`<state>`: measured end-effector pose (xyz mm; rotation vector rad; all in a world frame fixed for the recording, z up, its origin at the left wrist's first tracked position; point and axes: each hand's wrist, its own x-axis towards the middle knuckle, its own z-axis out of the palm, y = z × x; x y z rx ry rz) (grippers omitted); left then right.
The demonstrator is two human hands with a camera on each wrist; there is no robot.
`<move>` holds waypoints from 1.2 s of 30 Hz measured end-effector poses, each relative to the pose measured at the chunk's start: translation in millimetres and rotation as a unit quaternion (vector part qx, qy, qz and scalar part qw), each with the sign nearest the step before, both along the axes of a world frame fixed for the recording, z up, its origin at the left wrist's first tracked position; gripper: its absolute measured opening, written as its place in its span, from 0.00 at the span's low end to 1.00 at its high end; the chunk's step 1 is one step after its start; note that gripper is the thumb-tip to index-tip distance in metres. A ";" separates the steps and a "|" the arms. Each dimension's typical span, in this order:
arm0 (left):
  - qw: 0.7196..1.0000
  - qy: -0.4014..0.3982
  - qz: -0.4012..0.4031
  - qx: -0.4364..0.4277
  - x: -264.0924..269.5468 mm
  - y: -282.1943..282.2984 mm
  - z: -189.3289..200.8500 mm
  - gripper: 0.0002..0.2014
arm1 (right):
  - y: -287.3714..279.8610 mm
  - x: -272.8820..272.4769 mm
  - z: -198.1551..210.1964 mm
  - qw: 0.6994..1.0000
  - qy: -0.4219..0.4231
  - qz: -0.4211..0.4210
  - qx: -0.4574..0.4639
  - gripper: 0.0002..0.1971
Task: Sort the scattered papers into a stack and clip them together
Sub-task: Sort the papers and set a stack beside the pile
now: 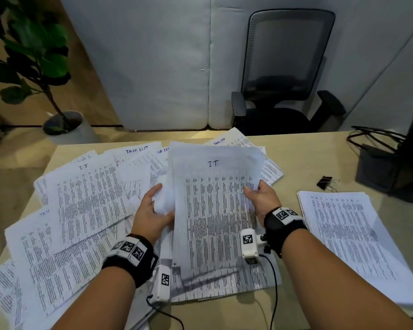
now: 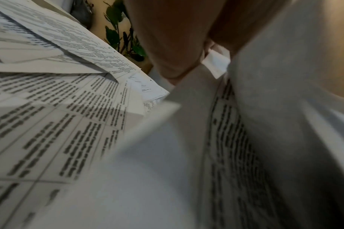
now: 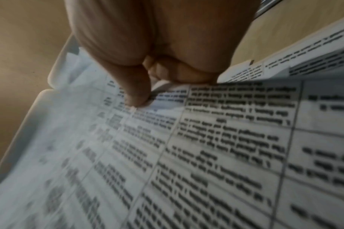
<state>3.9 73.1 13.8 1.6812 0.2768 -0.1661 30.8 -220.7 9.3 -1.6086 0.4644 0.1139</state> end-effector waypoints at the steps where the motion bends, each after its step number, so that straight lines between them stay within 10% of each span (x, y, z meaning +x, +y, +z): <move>1: 1.000 -0.001 0.015 0.005 1.2 0.2 -0.5 0.34 | -1.7 2.0 1.2 1.000 -0.008 -0.012 -0.026 0.12; 10: 0.996 0.025 0.040 0.079 6.4 17.0 -16.5 0.21 | -18.1 9.5 13.1 0.992 0.019 0.012 -0.123 0.16; 19: 0.993 0.075 -0.021 0.090 7.0 -10.3 -32.2 0.50 | 30.9 4.5 -9.1 0.990 0.022 0.082 -0.112 0.12; 23: 0.998 0.045 0.032 -0.014 23.3 -7.2 -26.5 0.48 | 16.5 29.8 -11.3 0.981 -0.004 0.026 -0.190 0.13; 32: 0.987 0.132 0.039 0.085 16.1 14.9 -45.0 0.48 | -12.9 41.8 -48.6 0.837 0.109 0.266 -0.466 0.40; 36: 0.981 0.140 0.018 0.134 18.0 15.1 -45.8 0.48 | -14.1 47.0 -52.0 0.820 0.100 0.265 -0.498 0.33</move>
